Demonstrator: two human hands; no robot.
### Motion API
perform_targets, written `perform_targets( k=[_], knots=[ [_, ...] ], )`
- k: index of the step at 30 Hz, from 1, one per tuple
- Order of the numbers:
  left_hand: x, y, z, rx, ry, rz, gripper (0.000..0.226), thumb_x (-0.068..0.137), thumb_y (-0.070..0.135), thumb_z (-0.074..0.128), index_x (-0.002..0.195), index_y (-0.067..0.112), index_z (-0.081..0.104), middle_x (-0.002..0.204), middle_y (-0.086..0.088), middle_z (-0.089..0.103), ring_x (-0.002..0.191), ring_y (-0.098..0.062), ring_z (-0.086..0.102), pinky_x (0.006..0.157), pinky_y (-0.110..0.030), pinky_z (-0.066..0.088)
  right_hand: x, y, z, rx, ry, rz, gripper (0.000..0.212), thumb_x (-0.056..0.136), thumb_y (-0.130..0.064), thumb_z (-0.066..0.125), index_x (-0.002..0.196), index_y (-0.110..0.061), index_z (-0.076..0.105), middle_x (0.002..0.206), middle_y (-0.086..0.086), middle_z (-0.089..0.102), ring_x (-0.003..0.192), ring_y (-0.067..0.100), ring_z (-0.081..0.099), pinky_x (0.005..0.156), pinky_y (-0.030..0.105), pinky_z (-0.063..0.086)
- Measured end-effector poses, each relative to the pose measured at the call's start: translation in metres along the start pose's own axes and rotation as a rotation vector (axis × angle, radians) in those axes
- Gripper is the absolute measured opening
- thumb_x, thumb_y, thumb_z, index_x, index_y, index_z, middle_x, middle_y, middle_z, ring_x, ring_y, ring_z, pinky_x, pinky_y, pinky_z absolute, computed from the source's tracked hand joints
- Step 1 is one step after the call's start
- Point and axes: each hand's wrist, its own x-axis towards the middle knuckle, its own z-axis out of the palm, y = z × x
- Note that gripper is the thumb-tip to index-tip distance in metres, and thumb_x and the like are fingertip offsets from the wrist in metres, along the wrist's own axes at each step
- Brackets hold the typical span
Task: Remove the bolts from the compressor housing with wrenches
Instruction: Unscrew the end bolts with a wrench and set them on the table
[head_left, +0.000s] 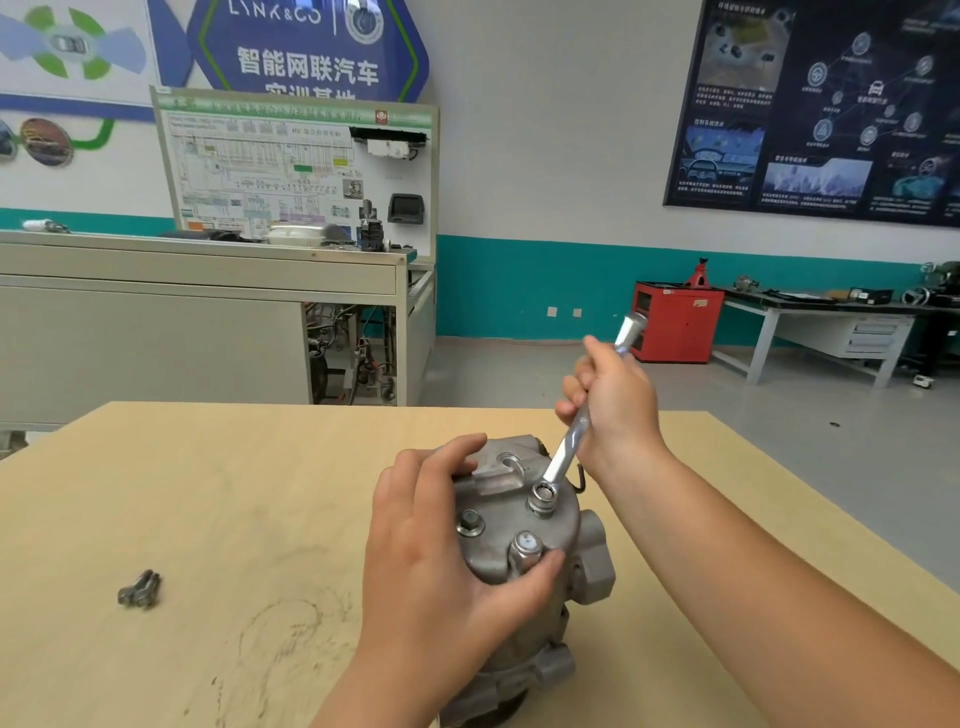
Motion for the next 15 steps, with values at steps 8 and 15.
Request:
perform_targets(
  k=[8, 15],
  knots=[
    [0.001, 0.000, 0.000, -0.007, 0.012, 0.015, 0.066, 0.059, 0.054, 0.064, 0.117, 0.033, 0.042, 0.106, 0.016, 0.046, 0.096, -0.008, 0.044, 0.083, -0.013, 0.037, 0.002, 0.003, -0.013, -0.024, -0.006, 0.023, 0.023, 0.094, -0.005, 0.041, 0.075, -0.018, 0.038, 0.045, -0.007, 0.036, 0.035, 0.006, 0.034, 0.035, 0.016, 0.031],
    [0.001, 0.001, 0.000, -0.006, 0.011, 0.010, 0.070, 0.058, 0.053, 0.065, 0.120, 0.028, 0.044, 0.105, 0.014, 0.047, 0.097, -0.009, 0.045, 0.084, -0.012, 0.037, 0.011, -0.002, 0.038, -0.803, -0.552, -0.002, 0.017, 0.093, -0.017, 0.050, 0.078, -0.020, 0.043, 0.052, -0.004, 0.037, 0.039, 0.007, 0.036, 0.042, 0.023, 0.034]
  ],
)
